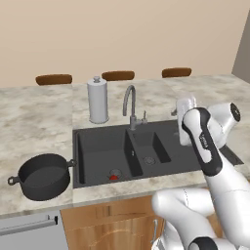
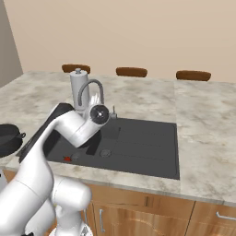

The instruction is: Dump the bell pepper from the pot into the sink. Then turn on the water and wash the bell pepper. Then turn off the water and put the bell pepper back in the pot.

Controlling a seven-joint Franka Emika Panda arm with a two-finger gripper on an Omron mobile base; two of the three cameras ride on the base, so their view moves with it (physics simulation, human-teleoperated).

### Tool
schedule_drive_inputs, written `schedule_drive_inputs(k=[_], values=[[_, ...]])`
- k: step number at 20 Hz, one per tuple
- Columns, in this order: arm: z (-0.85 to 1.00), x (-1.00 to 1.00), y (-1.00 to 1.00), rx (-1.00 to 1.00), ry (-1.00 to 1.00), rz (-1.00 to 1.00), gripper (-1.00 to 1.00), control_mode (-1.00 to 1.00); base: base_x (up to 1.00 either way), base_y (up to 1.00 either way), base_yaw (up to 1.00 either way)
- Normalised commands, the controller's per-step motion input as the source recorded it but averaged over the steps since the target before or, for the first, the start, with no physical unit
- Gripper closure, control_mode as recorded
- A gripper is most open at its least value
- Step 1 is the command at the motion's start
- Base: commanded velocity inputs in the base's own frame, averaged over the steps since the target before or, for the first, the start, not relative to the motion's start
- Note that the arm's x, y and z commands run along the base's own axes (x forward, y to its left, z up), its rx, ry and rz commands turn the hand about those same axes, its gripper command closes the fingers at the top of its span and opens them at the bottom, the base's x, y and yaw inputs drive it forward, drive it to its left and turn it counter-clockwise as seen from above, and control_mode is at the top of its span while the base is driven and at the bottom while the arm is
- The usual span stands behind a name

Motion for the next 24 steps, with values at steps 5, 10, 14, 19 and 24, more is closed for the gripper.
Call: schedule_drive_inputs(k=[5, 10, 14, 19, 24], values=[[-0.13, 0.21, 0.01, -0.03, -0.02, -0.03, -1.00, -1.00, 0.00, 0.00, 0.00], [0.00, 0.27, 0.00, -0.02, 0.00, 0.04, -1.00, -1.00, 0.00, 0.00, 0.00], [0.00, 0.25, 0.00, -0.04, 0.00, 0.10, -1.00, -1.00, 0.00, 0.00, 0.00], [-0.04, 0.24, 0.00, -0.05, 0.00, 0.06, -1.00, -1.00, 0.00, 0.00, 0.00], [-0.16, 0.17, 0.00, -0.03, -0.03, 0.00, -1.00, -1.00, 0.00, 0.00, 0.00]])
